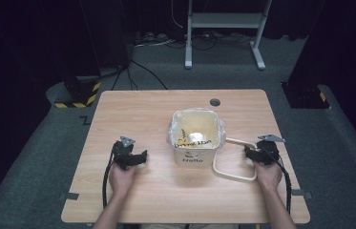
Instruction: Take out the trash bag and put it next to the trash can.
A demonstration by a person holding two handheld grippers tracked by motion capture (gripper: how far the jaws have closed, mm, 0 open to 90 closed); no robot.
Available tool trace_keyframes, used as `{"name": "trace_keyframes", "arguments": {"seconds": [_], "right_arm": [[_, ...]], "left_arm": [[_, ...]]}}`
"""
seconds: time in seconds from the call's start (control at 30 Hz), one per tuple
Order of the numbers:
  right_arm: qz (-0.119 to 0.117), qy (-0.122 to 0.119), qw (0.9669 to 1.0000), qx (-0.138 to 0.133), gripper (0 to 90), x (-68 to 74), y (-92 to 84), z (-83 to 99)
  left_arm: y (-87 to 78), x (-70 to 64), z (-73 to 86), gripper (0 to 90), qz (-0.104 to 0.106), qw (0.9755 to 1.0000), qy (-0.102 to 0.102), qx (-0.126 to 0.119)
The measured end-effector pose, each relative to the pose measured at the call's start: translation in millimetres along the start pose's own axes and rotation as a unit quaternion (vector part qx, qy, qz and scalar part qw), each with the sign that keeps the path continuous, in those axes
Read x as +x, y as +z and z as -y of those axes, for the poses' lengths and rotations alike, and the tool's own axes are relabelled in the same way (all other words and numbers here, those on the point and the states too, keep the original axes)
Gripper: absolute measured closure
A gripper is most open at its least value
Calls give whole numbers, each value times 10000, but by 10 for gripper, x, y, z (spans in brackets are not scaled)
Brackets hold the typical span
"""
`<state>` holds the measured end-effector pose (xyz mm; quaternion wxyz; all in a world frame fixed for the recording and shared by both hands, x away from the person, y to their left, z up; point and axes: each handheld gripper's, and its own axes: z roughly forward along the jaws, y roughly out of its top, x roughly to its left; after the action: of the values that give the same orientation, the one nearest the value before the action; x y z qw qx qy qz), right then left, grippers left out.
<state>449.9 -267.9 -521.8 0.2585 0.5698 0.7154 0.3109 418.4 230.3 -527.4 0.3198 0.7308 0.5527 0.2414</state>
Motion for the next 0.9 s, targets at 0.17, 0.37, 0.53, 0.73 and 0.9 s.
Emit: {"name": "trace_keyframes", "arguments": {"seconds": [0.17, 0.37, 0.53, 0.73, 0.9], "right_arm": [[47, -64, 9995, -295, 304, 51, -125, 29], [-104, -11, 9986, -513, 299, 73, -287, 46], [-221, -53, 9985, -493, 300, 123, -356, 150], [-280, -152, 9980, -545, 308, 202, -387, 304], [-162, -363, 9979, -514, 296, 266, -399, 336]], "left_arm": [[0, -11, -2, 181, -50, 10000, -42, 5], [20, -42, -28, 145, -75, 9998, -143, 71], [-4, -46, -83, 144, 121, 9992, -317, 189], [-128, -78, -140, 144, 153, 9992, -327, -143], [-232, -88, -210, 138, 438, 9974, -485, -288]]}}
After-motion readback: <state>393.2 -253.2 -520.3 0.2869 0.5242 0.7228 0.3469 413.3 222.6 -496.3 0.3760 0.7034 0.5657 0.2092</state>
